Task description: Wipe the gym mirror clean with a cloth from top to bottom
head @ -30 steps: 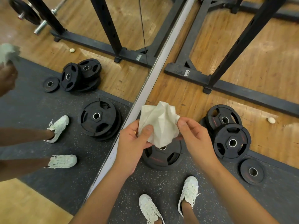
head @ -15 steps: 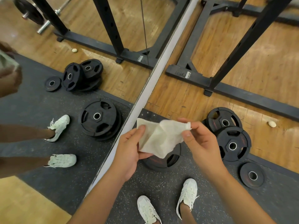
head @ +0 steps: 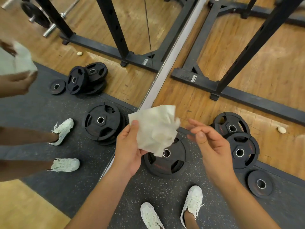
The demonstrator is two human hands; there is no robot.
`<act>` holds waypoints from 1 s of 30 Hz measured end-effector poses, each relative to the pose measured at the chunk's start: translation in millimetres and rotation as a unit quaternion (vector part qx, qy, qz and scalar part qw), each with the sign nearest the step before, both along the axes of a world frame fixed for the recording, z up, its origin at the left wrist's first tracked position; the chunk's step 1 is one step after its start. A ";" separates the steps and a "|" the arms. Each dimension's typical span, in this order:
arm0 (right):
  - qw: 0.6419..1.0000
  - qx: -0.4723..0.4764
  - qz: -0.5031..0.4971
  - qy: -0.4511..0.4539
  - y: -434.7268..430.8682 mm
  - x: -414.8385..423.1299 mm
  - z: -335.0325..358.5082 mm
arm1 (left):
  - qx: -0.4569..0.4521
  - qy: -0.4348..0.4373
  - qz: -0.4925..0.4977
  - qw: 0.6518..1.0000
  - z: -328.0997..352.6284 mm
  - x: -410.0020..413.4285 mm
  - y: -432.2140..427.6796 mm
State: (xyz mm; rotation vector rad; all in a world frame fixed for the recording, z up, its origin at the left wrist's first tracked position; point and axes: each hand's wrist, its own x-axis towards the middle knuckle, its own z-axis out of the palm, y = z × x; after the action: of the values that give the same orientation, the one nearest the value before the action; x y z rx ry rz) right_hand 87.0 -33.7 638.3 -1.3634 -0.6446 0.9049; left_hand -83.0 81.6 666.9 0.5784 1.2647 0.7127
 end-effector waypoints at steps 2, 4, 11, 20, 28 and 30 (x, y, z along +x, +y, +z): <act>1.000 0.003 0.012 0.003 -2.4 2.0 0.2 | 0.013 0.021 -0.008 1.000 -2.9 -0.7 3.4; 0.999 0.003 0.029 0.019 -3.1 2.7 3.9 | 0.082 0.061 -0.043 0.994 -8.5 0.6 3.2; 0.899 0.006 0.122 -0.420 10.2 6.5 4.7 | 0.279 0.117 -0.173 0.937 -13.8 9.3 0.7; 0.939 -0.079 0.115 -0.313 4.3 -3.7 -12.5 | 0.028 -0.025 -0.042 0.998 -2.8 29.9 3.9; 0.981 -0.095 0.144 0.091 18.2 -0.1 -1.4 | 0.030 0.022 -0.070 0.997 0.9 31.6 8.2; 0.988 -0.111 0.094 0.047 22.5 -0.4 1.1 | 0.067 0.064 -0.100 0.991 -2.7 29.2 9.7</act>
State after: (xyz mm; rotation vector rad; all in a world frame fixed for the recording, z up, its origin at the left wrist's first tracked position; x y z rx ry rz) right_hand 86.6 -11.2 639.4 -1.4627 -0.6217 1.2151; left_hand -53.8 91.3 664.1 0.8599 1.2623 0.6020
